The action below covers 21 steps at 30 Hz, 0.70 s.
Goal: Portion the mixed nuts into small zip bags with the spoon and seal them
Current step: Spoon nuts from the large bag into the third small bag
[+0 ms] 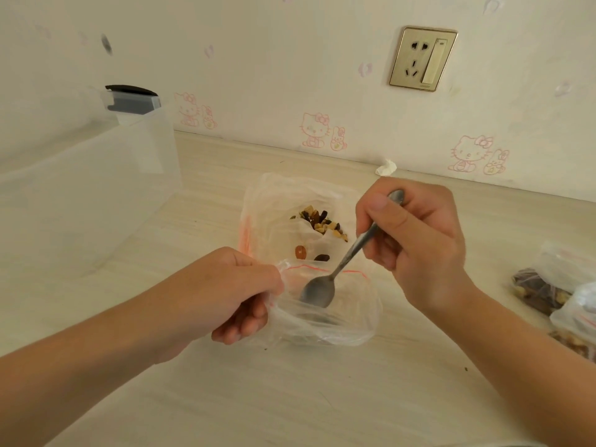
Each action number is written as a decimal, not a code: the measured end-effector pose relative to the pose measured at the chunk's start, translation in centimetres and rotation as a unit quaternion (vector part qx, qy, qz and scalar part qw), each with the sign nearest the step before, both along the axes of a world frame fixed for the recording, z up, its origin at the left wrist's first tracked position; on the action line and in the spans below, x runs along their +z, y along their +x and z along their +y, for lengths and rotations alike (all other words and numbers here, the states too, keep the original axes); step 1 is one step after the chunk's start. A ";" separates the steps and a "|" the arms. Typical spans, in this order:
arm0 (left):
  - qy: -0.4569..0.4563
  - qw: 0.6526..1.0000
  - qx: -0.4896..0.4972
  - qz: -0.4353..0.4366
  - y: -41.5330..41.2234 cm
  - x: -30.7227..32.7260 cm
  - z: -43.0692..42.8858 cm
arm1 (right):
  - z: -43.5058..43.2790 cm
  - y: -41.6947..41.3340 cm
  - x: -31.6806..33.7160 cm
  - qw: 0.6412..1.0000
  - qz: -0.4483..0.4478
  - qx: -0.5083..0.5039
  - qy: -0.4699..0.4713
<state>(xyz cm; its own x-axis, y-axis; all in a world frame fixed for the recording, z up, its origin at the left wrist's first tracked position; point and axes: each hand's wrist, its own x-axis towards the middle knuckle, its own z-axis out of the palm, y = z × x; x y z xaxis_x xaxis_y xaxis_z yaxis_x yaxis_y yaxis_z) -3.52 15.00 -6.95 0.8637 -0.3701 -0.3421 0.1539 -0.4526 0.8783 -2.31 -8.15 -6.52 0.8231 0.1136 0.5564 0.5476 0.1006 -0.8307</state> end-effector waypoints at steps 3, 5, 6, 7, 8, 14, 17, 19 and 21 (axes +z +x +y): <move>-0.003 0.999 -0.041 0.023 0.0 0.1 0.3 | -0.6 0.7 0.4 0.996 0.021 -0.064 0.058; -0.003 0.996 -0.075 0.047 -0.2 0.3 0.5 | -1.8 1.7 1.1 0.986 0.040 -0.131 0.092; 0.000 0.995 -0.084 0.051 -0.2 0.4 0.6 | -2.2 2.1 1.3 0.982 0.052 -0.155 0.092; 0.005 0.995 -0.087 0.052 0.0 0.5 0.8 | -2.6 2.5 1.2 0.980 0.064 -0.169 0.085; 0.010 0.995 -0.082 0.047 0.2 0.7 0.9 | -2.7 2.7 1.0 0.979 0.072 -0.174 0.070; 0.142 0.983 0.065 -0.100 3.6 1.4 3.5 | -1.9 2.7 -0.2 0.988 0.034 -0.146 -0.041; 0.133 0.988 0.073 -0.030 4.4 1.4 3.9 | -1.8 2.8 -0.4 0.985 0.019 -0.162 -0.059; 0.111 0.992 0.061 -0.002 4.8 1.2 3.2 | -1.8 2.9 -0.5 0.984 0.023 -0.165 -0.064; 0.078 0.995 0.061 0.004 5.4 0.7 2.3 | -1.8 3.0 -0.7 0.983 0.035 -0.165 -0.071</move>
